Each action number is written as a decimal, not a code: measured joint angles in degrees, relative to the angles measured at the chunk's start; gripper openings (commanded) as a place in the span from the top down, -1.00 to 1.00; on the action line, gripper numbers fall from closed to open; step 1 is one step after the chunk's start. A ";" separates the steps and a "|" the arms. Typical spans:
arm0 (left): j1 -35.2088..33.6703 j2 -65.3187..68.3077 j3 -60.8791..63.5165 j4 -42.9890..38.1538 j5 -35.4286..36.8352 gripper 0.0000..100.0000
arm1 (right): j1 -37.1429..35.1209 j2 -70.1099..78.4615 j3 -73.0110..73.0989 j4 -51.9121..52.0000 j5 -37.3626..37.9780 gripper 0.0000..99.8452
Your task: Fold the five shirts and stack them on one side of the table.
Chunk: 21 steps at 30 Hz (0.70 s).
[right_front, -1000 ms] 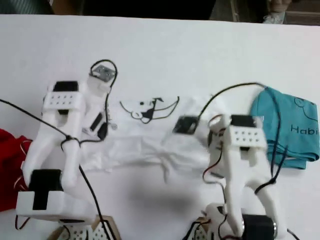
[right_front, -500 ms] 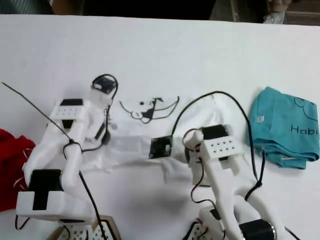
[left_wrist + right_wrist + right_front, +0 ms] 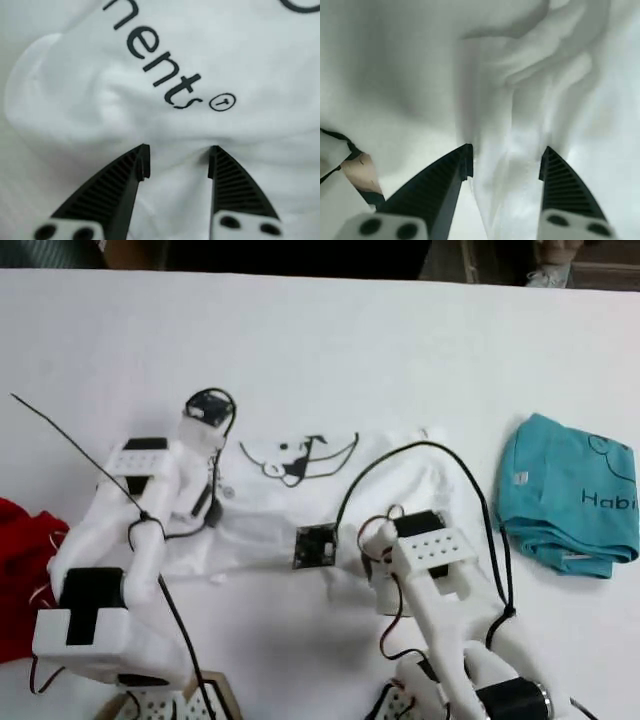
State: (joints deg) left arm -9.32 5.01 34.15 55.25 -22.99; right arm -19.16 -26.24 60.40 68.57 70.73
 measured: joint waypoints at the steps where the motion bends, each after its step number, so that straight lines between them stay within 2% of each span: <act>1: 0.00 0.09 0.00 0.00 0.00 0.58 | -0.09 0.00 0.00 -0.18 -0.53 0.56; 11: 0.00 0.26 0.00 0.00 0.00 0.58 | -0.26 0.00 -2.99 3.08 -1.49 0.55; 21: 0.00 0.26 -0.09 0.00 0.00 0.58 | -0.09 0.00 -8.35 -0.70 -11.16 0.55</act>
State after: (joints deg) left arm -9.32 5.27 34.07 55.25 -22.99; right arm -19.25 -26.24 52.04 67.87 59.56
